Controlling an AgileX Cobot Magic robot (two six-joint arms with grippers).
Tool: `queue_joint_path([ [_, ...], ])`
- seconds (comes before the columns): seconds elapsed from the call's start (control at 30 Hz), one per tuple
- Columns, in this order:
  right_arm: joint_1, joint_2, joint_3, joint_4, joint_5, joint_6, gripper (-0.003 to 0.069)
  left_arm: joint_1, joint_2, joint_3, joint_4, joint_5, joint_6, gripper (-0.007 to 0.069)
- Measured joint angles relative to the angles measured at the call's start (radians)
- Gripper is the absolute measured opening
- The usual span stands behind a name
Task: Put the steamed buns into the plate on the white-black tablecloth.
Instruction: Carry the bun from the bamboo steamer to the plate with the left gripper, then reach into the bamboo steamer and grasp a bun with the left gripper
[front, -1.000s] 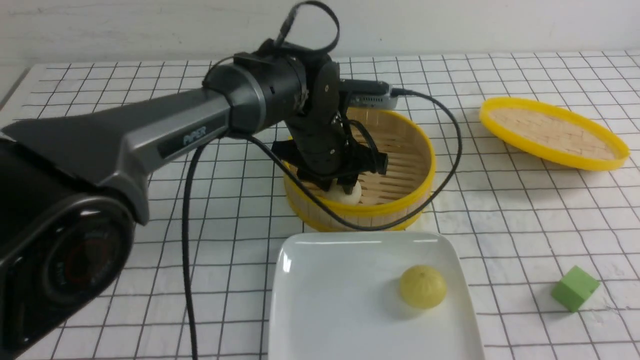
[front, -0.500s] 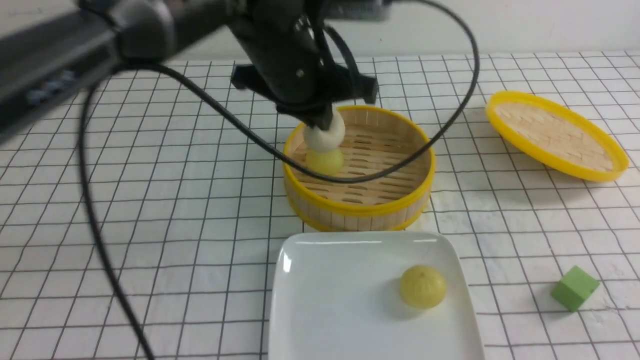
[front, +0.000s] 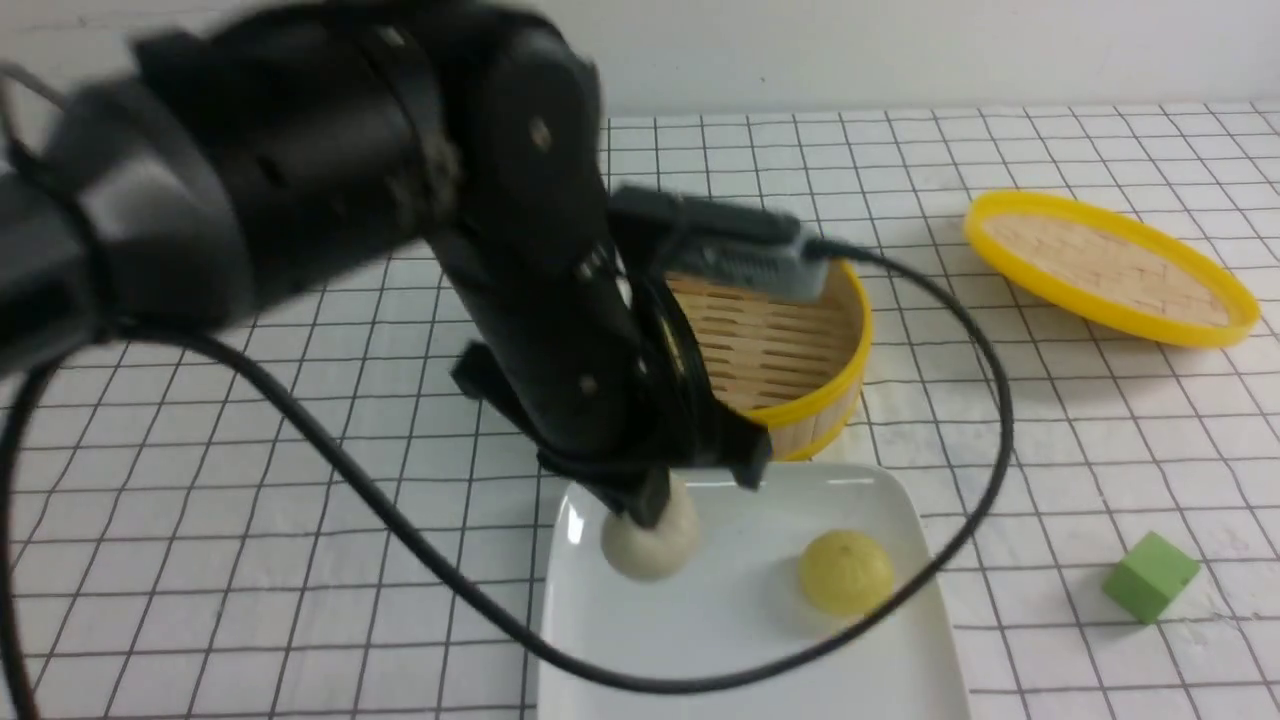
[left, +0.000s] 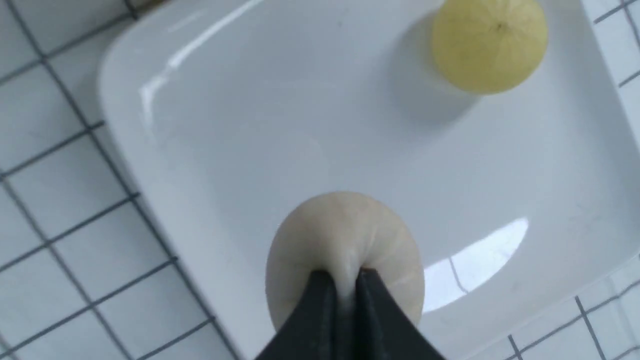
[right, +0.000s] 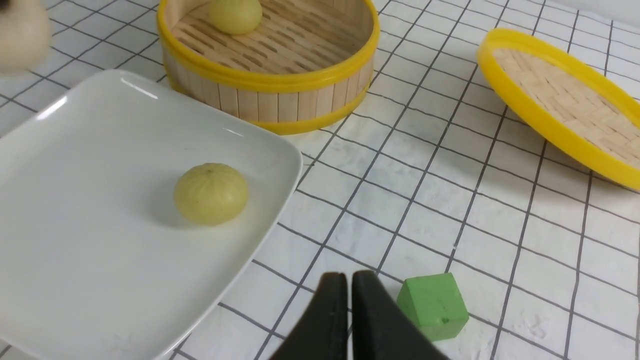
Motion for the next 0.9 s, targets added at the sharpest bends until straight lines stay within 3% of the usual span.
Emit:
queue_joint_path([
  [0.13, 0.0, 0.0, 0.0, 0.0, 0.0, 0.0, 0.0044, -0.005, 0.063, 0.016, -0.003, -0.075, -0.038, 0.0055],
  [0.2, 0.0, 0.0, 0.0, 0.0, 0.0, 0.0, 0.0047, -0.005, 0.113, 0.017, 0.014, -0.136, -0.055, 0.0101],
  [0.37, 0.0, 0.0, 0.0, 0.0, 0.0, 0.0, 0.0047, -0.005, 0.183, 0.017, 0.029, -0.201, -0.093, 0.025],
  [0.4, 0.0, 0.0, 0.0, 0.0, 0.0, 0.0, 0.0048, -0.005, 0.189, 0.017, 0.03, -0.209, -0.1, 0.031],
  [0.57, 0.0, 0.0, 0.0, 0.0, 0.0, 0.0, 0.0055, -0.004, 0.182, -0.089, 0.1, -0.131, -0.116, 0.0475],
  [0.67, 0.0, -0.001, 0.0, 0.0, 0.0, 0.0, 0.0057, 0.007, 0.182, -0.191, 0.136, -0.082, -0.146, 0.0501],
  [0.77, 0.0, -0.001, 0.0, 0.0, 0.0, 0.0, 0.0059, 0.086, 0.214, -0.378, 0.148, -0.008, -0.188, 0.0506],
  [0.9, 0.0, -0.001, 0.0, 0.001, 0.0, 0.0, 0.0063, 0.177, 0.3, -0.547, 0.129, 0.01, -0.186, 0.0473],
])
